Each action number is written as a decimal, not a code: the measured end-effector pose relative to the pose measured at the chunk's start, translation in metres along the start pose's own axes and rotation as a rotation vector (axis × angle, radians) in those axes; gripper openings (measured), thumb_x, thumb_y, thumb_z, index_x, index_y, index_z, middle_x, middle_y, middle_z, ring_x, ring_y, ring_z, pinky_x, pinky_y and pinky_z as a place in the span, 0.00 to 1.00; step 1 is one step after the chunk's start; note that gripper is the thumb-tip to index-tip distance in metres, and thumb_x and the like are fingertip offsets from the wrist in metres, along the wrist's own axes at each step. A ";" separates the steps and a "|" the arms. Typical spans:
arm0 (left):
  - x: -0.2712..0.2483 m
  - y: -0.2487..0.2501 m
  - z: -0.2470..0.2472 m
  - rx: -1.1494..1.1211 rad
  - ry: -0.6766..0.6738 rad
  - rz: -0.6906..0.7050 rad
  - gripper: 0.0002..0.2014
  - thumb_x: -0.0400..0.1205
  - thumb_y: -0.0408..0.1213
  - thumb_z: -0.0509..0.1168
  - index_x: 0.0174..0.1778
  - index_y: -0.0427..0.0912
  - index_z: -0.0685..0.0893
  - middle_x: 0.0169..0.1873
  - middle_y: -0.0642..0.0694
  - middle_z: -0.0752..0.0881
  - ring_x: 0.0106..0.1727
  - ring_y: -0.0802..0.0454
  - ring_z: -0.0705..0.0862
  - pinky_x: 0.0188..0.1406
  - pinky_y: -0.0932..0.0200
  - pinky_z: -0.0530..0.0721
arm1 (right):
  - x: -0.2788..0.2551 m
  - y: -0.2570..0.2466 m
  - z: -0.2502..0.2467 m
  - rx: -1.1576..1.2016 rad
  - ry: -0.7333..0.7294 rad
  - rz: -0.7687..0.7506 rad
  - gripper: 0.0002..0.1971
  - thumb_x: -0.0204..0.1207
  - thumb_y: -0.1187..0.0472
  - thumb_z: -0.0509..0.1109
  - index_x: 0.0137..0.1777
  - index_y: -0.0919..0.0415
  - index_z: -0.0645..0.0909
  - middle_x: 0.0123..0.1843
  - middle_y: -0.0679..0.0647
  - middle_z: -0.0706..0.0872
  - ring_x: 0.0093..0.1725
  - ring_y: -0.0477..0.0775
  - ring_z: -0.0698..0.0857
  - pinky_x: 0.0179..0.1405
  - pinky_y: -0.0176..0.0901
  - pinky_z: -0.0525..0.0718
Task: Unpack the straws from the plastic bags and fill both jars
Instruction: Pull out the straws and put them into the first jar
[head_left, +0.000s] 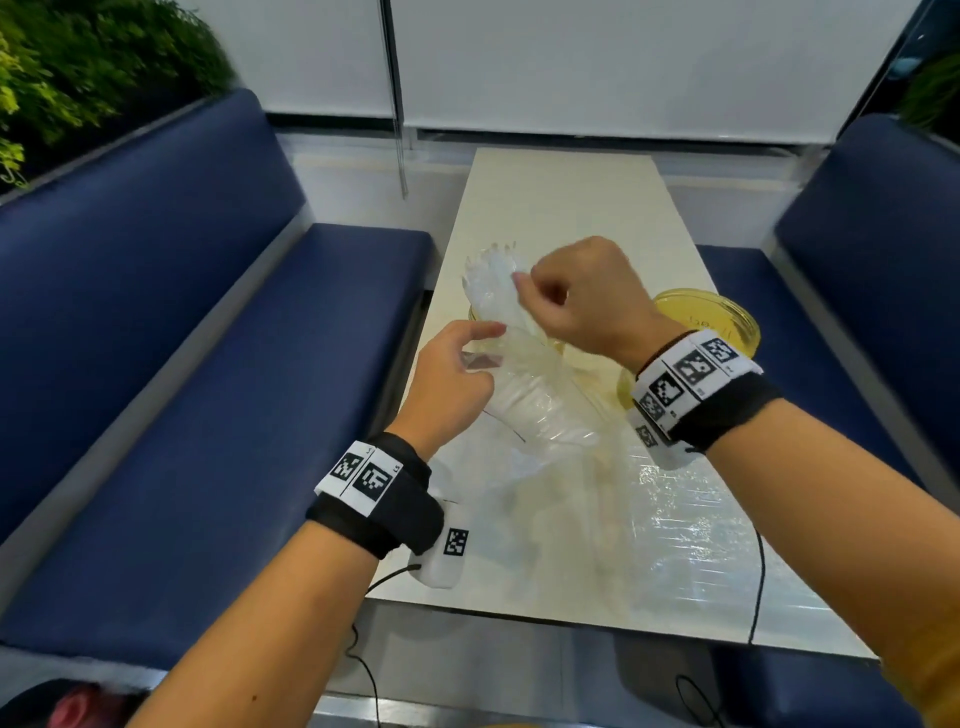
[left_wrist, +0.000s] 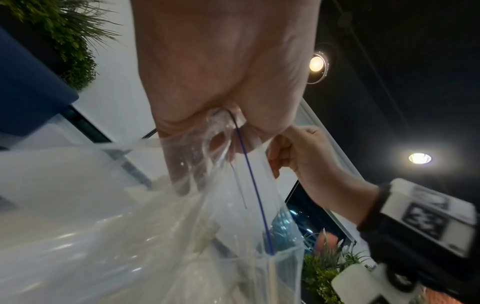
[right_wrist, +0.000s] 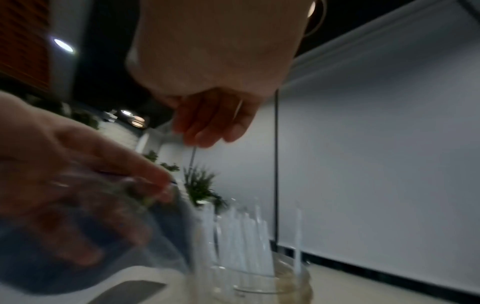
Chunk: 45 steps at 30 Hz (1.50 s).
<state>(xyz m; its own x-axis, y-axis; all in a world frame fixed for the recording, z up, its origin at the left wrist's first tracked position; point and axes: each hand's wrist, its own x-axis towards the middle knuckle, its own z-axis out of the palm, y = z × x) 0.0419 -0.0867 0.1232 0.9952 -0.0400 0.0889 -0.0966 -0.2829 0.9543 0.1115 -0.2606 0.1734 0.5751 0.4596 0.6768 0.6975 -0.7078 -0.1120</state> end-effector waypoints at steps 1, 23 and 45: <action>0.001 0.000 0.000 0.008 -0.009 0.015 0.29 0.74 0.14 0.60 0.67 0.43 0.83 0.66 0.50 0.84 0.58 0.56 0.89 0.38 0.73 0.82 | -0.006 -0.012 -0.004 0.037 -0.125 -0.042 0.22 0.78 0.55 0.65 0.22 0.54 0.70 0.18 0.48 0.70 0.19 0.52 0.67 0.24 0.40 0.69; -0.019 0.006 -0.007 0.109 -0.136 0.076 0.31 0.74 0.13 0.58 0.68 0.43 0.83 0.68 0.52 0.82 0.66 0.54 0.85 0.49 0.74 0.82 | -0.051 -0.060 0.049 -0.413 -1.194 -0.051 0.24 0.85 0.52 0.65 0.78 0.60 0.70 0.76 0.60 0.76 0.72 0.64 0.76 0.69 0.56 0.73; -0.022 -0.030 0.037 0.292 0.213 0.047 0.17 0.73 0.55 0.75 0.47 0.47 0.84 0.37 0.51 0.87 0.38 0.48 0.86 0.38 0.42 0.89 | 0.014 -0.063 -0.050 0.042 -0.995 0.224 0.22 0.71 0.49 0.81 0.65 0.49 0.83 0.54 0.47 0.84 0.49 0.50 0.84 0.43 0.41 0.81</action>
<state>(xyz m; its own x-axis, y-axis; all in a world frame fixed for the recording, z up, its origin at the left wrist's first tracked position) 0.0226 -0.1133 0.0823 0.9670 0.1328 0.2174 -0.1110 -0.5488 0.8286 0.0540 -0.2361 0.2260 0.7755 0.5697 -0.2722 0.5336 -0.8218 -0.1997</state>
